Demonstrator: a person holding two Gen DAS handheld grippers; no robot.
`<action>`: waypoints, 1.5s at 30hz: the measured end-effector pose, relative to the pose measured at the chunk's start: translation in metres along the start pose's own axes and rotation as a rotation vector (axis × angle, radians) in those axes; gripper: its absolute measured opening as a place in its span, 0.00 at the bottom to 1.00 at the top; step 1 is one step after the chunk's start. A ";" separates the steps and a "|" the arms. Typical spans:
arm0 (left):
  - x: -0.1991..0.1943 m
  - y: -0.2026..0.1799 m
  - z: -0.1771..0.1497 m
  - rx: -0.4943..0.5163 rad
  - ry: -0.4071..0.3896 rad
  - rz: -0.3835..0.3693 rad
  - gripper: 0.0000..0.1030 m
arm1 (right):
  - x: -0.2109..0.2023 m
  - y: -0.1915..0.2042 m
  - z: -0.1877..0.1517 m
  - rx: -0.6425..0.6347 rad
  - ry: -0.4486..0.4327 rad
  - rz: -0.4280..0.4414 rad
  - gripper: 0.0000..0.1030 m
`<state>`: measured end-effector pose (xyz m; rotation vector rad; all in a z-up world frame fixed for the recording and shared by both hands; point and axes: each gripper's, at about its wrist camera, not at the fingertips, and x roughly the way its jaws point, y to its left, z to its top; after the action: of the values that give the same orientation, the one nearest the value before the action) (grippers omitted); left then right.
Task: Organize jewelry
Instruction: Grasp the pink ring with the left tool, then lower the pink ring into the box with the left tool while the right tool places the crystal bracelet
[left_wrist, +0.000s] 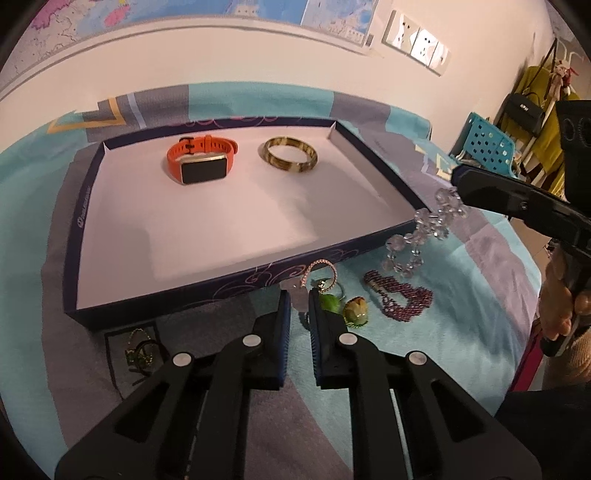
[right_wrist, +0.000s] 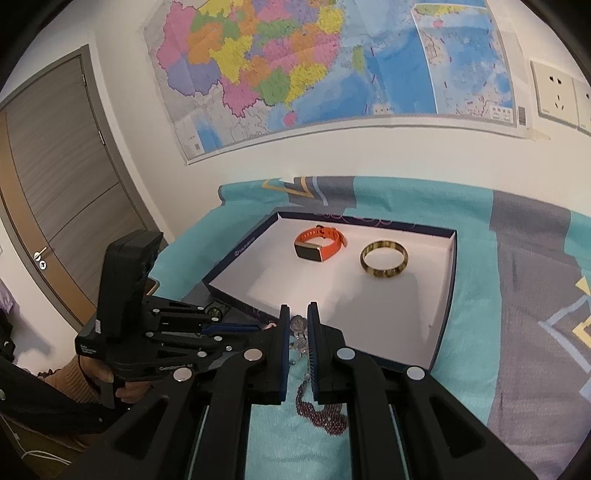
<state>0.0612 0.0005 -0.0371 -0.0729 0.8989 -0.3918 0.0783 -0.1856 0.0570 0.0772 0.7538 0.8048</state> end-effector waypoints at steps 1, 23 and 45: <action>-0.003 0.000 0.001 -0.002 -0.006 -0.003 0.10 | 0.000 0.000 0.001 -0.003 -0.002 0.000 0.08; -0.025 0.028 0.037 -0.050 -0.099 0.018 0.10 | 0.022 -0.020 0.043 0.004 -0.040 -0.045 0.08; 0.008 0.055 0.059 -0.095 -0.044 0.058 0.10 | 0.077 -0.034 0.054 0.023 0.016 -0.069 0.08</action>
<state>0.1273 0.0426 -0.0185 -0.1420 0.8744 -0.2919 0.1689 -0.1464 0.0410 0.0650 0.7766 0.7319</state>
